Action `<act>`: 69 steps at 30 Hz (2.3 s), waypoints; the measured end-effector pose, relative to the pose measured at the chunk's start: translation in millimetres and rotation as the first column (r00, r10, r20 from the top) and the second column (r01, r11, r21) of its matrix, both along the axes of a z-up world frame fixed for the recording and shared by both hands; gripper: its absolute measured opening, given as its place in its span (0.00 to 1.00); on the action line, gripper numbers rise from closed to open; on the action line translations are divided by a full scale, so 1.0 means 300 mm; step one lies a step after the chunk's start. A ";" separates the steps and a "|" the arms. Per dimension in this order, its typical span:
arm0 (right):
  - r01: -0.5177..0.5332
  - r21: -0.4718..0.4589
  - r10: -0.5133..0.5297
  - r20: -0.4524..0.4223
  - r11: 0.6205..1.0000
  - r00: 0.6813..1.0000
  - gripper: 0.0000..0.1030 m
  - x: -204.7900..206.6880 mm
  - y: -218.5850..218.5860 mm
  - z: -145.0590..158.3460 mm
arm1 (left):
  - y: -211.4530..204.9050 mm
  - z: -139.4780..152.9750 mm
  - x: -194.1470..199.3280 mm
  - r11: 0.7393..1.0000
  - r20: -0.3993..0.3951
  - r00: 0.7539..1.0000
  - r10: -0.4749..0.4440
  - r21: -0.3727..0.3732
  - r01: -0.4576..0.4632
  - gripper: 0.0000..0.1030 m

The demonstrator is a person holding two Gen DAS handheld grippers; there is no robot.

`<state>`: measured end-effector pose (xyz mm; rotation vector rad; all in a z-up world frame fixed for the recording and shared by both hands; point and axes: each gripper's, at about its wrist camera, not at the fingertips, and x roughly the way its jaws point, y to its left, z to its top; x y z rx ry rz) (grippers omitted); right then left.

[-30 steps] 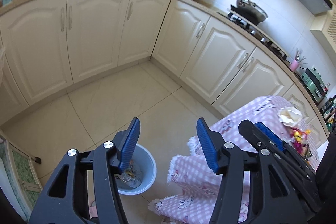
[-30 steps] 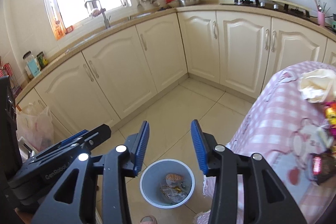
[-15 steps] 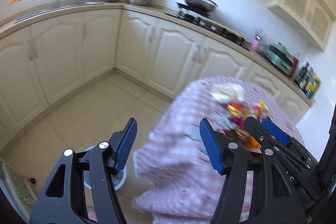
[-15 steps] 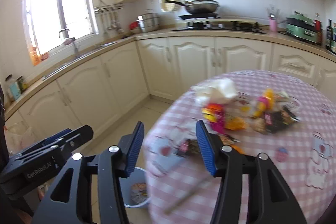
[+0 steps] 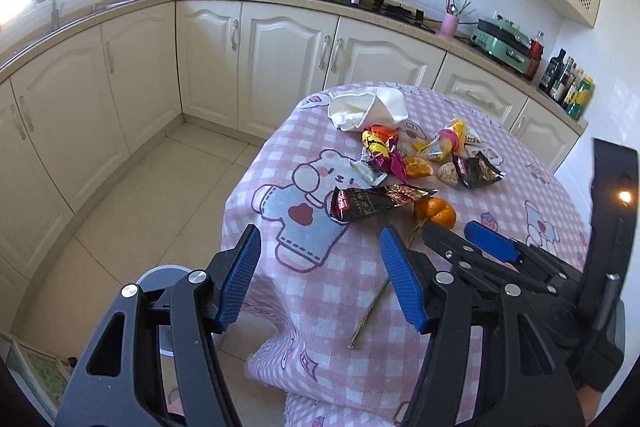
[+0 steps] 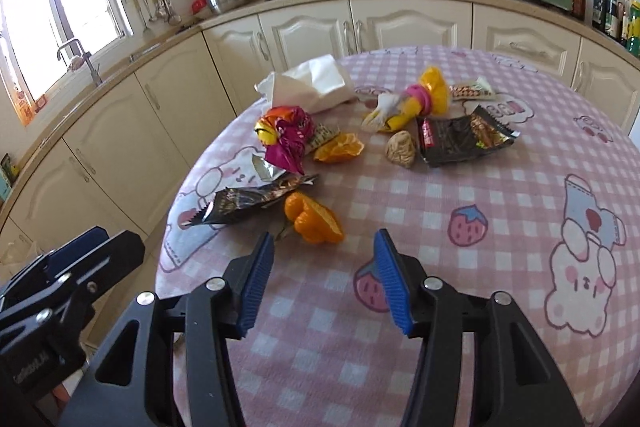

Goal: Collect trash
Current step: 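Move both open tools back over the table, then grasp the orange peel with the right tool while the left tool grasps the black wrapper, then carry the peel and wrapper to the blue bucket and open both tools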

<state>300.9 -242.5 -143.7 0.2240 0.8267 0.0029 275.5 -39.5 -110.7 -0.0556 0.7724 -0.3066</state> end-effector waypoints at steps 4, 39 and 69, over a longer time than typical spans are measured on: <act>-0.050 0.035 0.051 -0.037 0.998 0.998 0.46 0.038 0.005 -0.018 | -0.030 -0.012 0.026 1.000 -0.012 1.000 -0.018 0.016 0.018 0.58; -0.063 0.048 0.063 -0.007 0.997 0.998 0.20 0.055 -0.085 0.022 | -0.170 -0.079 0.149 0.982 -0.037 0.982 -0.188 0.028 0.189 0.24; -0.463 0.039 0.464 0.002 0.885 0.886 0.21 0.202 0.736 0.032 | 0.630 -0.047 0.069 0.949 0.005 0.951 0.309 -0.063 -0.308 0.24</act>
